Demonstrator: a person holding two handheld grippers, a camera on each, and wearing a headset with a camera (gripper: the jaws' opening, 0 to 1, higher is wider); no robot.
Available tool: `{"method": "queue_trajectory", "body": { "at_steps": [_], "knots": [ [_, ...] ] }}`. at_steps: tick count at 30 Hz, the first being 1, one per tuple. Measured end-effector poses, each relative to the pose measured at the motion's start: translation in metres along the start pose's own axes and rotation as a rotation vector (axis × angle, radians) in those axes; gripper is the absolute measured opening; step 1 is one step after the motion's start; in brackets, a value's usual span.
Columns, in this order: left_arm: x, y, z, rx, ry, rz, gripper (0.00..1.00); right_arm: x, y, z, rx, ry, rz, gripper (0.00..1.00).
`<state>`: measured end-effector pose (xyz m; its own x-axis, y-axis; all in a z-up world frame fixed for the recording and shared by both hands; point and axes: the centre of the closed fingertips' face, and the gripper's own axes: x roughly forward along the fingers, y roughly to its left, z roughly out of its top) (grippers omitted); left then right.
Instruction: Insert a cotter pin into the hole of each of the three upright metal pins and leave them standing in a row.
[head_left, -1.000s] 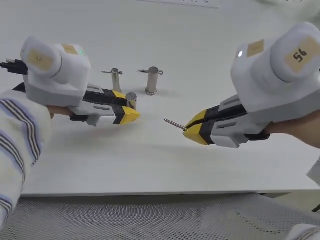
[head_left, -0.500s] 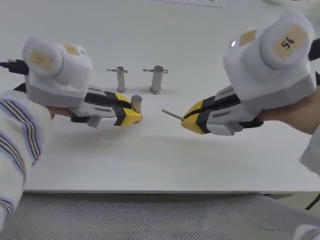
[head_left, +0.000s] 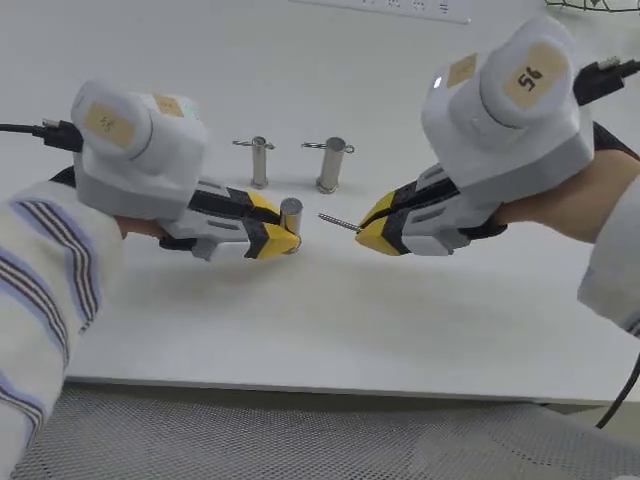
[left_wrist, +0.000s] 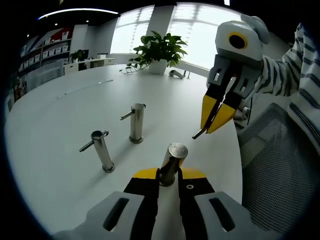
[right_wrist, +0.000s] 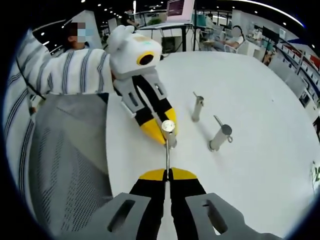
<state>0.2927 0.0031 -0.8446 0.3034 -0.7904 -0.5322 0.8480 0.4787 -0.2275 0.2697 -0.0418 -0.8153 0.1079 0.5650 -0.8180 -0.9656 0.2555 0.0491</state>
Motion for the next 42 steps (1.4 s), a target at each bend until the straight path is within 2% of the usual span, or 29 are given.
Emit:
{"method": "queue_trajectory", "body": {
  "at_steps": [10,21,28,35,42],
  "knots": [
    [-0.001,-0.001,-0.001,0.027,0.01,-0.011,0.12,0.009,-0.008,0.007,-0.051,0.012,0.014,0.03],
    [0.001,-0.001,-0.001,0.054,0.024,-0.031,0.12,0.01,-0.004,0.009,-0.09,0.013,0.037,0.03],
    [0.001,-0.002,-0.001,0.078,0.041,-0.044,0.12,0.013,-0.009,0.011,-0.174,0.011,0.049,0.03],
    [0.002,-0.002,-0.001,0.081,0.045,-0.047,0.12,0.017,-0.011,0.016,-0.221,0.001,0.069,0.03],
    [0.001,-0.002,-0.001,0.072,0.038,-0.048,0.12,0.022,-0.011,0.021,-0.224,-0.011,0.084,0.03]
  ]
}}
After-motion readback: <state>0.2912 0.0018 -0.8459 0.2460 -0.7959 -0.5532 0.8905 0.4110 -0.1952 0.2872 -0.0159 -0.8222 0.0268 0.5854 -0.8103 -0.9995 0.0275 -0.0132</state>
